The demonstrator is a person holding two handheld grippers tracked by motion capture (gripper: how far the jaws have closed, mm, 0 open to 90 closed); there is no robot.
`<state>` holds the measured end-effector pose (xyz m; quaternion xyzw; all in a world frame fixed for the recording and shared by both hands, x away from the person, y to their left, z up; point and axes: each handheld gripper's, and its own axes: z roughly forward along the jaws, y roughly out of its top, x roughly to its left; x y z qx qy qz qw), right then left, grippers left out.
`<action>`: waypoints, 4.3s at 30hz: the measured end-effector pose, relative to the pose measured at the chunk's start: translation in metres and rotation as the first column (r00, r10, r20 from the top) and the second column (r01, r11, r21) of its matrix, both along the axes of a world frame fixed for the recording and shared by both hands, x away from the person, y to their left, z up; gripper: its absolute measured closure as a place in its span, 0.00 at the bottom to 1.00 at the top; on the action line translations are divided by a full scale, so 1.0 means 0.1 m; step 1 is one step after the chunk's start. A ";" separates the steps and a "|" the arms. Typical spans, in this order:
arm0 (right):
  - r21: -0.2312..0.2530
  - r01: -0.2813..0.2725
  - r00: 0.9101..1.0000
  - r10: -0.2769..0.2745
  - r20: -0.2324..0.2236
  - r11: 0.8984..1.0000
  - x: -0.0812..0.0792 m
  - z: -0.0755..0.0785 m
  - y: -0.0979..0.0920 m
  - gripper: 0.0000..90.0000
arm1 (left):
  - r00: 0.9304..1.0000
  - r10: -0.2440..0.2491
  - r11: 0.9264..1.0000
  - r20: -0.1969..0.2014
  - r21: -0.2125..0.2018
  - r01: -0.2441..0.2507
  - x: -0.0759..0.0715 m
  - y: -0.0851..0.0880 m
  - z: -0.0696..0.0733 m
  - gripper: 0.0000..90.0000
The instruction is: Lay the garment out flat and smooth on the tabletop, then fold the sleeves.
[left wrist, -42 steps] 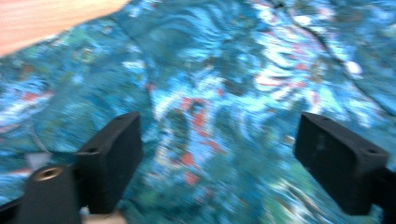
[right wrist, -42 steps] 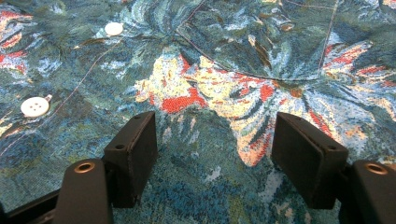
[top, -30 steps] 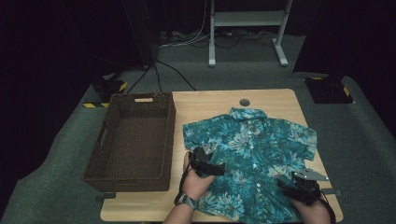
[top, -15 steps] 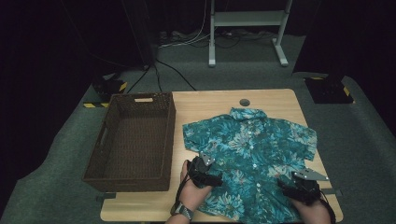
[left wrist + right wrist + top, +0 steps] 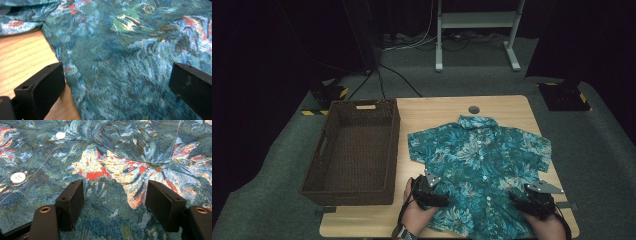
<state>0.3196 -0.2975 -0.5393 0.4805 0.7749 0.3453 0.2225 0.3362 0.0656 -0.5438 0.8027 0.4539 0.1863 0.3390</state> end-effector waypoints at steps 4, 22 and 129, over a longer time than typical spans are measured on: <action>0.000 -0.001 1.000 0.001 0.001 1.000 0.00 0.00 0.00 0.34 | 1.000 0.014 1.000 0.007 -0.002 -0.014 -0.03 0.01 0.00 0.02; -0.001 -0.002 1.000 0.002 0.001 1.000 0.00 0.00 0.00 0.34 | 1.000 -0.018 1.000 -0.001 0.010 0.018 -0.02 -0.01 0.00 0.00; 0.004 -0.013 1.000 0.013 -0.005 1.000 0.00 0.00 0.00 0.34 | 0.915 0.404 0.915 -0.009 -0.005 -0.404 1.58 0.47 0.13 0.83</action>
